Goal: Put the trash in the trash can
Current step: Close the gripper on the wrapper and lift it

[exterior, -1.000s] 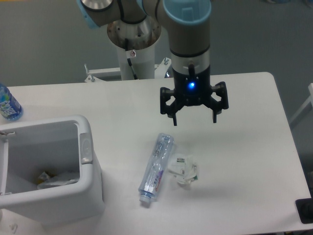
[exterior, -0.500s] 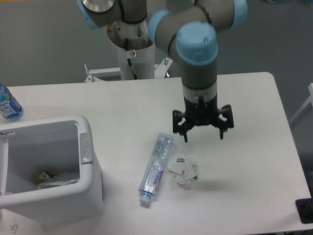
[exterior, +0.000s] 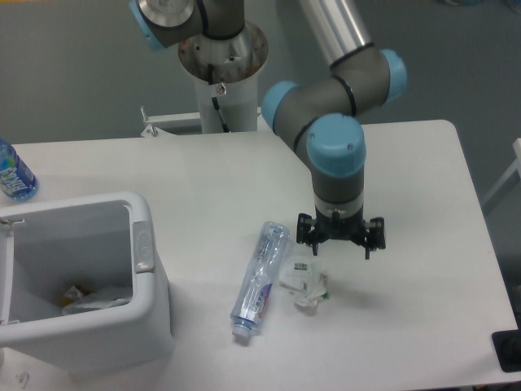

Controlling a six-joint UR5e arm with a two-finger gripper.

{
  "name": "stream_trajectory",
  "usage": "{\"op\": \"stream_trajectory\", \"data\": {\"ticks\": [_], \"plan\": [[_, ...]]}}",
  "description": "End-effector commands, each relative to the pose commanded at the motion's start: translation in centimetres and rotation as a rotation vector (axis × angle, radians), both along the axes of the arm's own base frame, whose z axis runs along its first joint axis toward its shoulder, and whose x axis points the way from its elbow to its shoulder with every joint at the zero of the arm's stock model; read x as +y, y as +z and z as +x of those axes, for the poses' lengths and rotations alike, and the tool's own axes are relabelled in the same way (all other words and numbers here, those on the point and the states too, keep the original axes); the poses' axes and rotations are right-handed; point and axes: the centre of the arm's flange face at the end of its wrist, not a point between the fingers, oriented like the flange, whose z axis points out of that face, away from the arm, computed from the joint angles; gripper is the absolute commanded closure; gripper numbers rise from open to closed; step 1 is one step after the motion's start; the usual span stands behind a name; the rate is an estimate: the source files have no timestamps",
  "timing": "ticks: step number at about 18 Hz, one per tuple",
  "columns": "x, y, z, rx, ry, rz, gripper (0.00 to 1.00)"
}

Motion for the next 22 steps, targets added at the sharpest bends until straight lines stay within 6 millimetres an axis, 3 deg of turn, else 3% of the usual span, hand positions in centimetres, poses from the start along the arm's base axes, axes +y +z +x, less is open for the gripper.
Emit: {"op": "stream_trajectory", "data": {"ticks": [1, 5, 10, 15, 17, 22], "plan": [[0.0, -1.2, 0.2, -0.015, -0.003, -0.013, 0.00], [0.5, -2.6, 0.7, -0.031, -0.015, -0.025, 0.00], [1.3, -3.3, 0.8, -0.014, -0.027, -0.013, 0.02], [1.3, -3.0, 0.9, -0.012, -0.030, -0.012, 0.94], [1.2, -2.7, 1.0, -0.010, -0.030, -0.011, 1.00], [1.4, -1.2, 0.1, 0.016, -0.025, 0.011, 1.00]]}}
